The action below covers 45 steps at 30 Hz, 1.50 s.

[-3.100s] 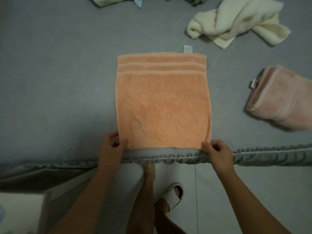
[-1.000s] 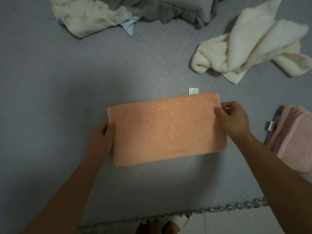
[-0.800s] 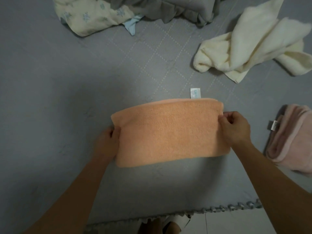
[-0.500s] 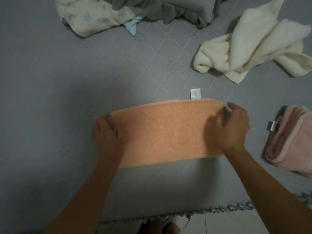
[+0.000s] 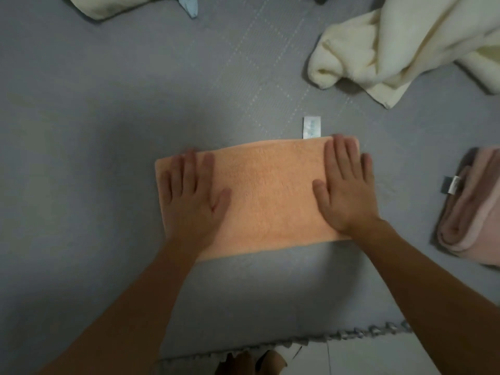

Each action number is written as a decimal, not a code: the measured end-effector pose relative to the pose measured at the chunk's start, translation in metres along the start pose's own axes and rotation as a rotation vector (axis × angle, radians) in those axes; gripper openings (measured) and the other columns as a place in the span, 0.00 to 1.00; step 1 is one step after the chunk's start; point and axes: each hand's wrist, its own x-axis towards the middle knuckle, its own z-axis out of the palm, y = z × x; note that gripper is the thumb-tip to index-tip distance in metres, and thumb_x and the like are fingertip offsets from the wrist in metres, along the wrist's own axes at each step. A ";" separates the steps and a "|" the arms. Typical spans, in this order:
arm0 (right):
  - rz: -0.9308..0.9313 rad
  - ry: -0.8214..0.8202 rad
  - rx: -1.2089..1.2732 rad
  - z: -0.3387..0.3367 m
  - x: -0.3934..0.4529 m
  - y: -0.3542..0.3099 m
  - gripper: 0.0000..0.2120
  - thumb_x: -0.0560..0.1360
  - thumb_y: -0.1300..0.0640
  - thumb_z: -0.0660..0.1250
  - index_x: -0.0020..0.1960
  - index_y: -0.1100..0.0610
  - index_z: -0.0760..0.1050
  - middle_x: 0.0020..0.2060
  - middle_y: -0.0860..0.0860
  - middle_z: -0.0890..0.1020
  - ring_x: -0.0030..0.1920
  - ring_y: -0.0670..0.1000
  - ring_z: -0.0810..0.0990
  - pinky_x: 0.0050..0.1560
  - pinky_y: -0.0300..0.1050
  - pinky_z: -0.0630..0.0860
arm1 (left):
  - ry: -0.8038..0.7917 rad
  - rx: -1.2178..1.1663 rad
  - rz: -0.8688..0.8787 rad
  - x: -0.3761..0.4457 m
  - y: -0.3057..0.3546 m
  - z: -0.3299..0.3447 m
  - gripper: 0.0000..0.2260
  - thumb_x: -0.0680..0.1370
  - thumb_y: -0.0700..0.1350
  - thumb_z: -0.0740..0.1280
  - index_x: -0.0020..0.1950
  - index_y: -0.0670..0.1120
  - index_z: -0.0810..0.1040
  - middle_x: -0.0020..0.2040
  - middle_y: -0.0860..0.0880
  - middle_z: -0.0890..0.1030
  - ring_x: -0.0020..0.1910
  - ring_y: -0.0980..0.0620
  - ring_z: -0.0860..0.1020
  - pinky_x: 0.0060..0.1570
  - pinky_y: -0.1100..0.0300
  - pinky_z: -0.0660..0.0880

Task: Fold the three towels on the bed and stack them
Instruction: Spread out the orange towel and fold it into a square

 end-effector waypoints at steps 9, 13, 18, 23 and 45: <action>0.168 0.027 0.133 -0.048 -0.057 -0.074 0.43 0.73 0.58 0.65 0.80 0.59 0.43 0.79 0.61 0.48 0.78 0.63 0.45 0.74 0.64 0.41 | -0.018 -0.877 -0.667 -0.027 -0.021 -0.070 0.35 0.76 0.47 0.70 0.79 0.46 0.57 0.59 0.43 0.78 0.56 0.44 0.78 0.58 0.46 0.74; -0.156 -0.099 0.259 -0.055 -0.092 -0.166 0.50 0.67 0.45 0.72 0.80 0.56 0.49 0.79 0.58 0.53 0.78 0.62 0.51 0.75 0.63 0.44 | -0.320 -1.442 -0.934 -0.013 -0.011 -0.106 0.18 0.77 0.41 0.68 0.65 0.47 0.69 0.45 0.47 0.79 0.37 0.51 0.79 0.36 0.54 0.77; -0.009 0.120 0.707 -0.082 -0.111 -0.208 0.29 0.70 0.48 0.68 0.69 0.55 0.70 0.64 0.52 0.77 0.65 0.52 0.74 0.66 0.58 0.68 | -0.606 -1.627 -0.799 -0.021 0.003 -0.152 0.06 0.75 0.37 0.66 0.47 0.47 0.76 0.31 0.49 0.80 0.27 0.55 0.80 0.24 0.61 0.76; 0.114 0.107 1.262 -0.121 -0.132 -0.149 0.15 0.72 0.63 0.70 0.55 0.49 0.80 0.50 0.41 0.84 0.51 0.42 0.82 0.50 0.36 0.76 | -0.612 -1.487 -0.326 -0.032 -0.006 -0.185 0.38 0.68 0.40 0.76 0.69 0.67 0.64 0.50 0.51 0.86 0.46 0.50 0.85 0.41 0.55 0.81; 1.124 0.136 1.180 -0.022 -0.126 -0.026 0.12 0.78 0.40 0.58 0.48 0.49 0.70 0.42 0.44 0.77 0.42 0.48 0.77 0.39 0.42 0.70 | -0.289 -0.593 -0.275 0.013 0.142 -0.058 0.17 0.77 0.61 0.64 0.52 0.47 0.75 0.48 0.48 0.79 0.50 0.46 0.78 0.47 0.54 0.70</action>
